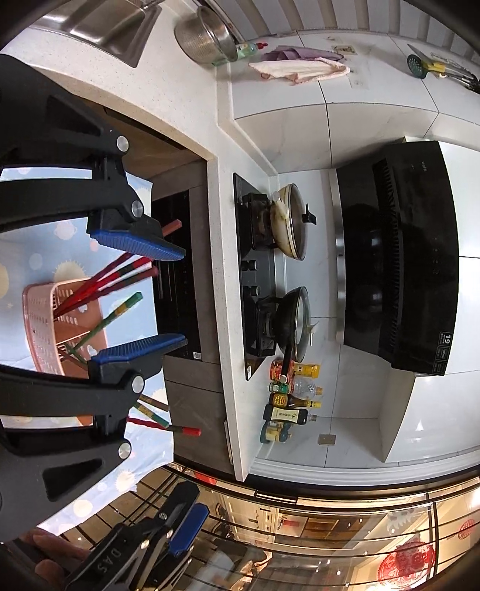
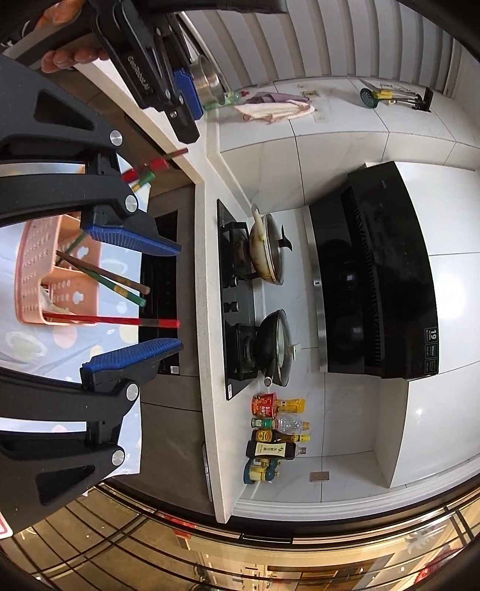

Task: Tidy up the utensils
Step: 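Open both tools to release the chopsticks and withdraw from the holder, then grasp the last dark red chopstick with the right tool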

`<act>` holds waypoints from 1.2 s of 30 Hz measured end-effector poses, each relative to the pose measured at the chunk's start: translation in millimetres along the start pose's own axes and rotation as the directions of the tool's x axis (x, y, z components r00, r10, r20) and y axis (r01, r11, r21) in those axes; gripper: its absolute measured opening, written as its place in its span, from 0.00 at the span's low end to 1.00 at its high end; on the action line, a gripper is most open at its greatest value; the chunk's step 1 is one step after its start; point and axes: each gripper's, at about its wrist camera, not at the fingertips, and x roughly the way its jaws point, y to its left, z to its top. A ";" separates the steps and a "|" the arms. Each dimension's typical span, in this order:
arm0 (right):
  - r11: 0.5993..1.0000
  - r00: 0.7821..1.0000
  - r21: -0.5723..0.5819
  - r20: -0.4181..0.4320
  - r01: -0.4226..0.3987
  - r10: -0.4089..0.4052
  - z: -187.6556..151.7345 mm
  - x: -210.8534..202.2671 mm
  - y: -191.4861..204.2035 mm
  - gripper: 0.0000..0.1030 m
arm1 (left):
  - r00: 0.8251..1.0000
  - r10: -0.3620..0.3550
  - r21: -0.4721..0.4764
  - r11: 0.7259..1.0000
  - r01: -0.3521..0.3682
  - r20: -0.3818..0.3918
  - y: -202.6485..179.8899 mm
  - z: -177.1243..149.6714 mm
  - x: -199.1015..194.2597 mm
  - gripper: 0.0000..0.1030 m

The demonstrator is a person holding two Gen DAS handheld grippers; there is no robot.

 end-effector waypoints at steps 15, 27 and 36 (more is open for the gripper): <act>0.999 0.998 -0.048 -0.056 0.007 -0.010 -71.8 -92.5 30.3 0.49 | 1.000 -0.003 -0.011 1.000 0.003 -0.012 -4.2 -65.8 -81.1 0.61; 1.000 0.960 0.011 -0.281 -0.009 0.012 -193.4 -145.6 35.9 0.49 | 0.988 0.017 -0.017 1.000 -0.020 -0.156 0.3 -171.8 -121.2 0.61; 1.000 0.907 -0.017 -0.420 -0.024 0.015 -276.0 -164.7 58.4 0.49 | 0.950 0.001 -0.046 0.999 -0.016 -0.313 4.7 -250.2 -128.7 0.61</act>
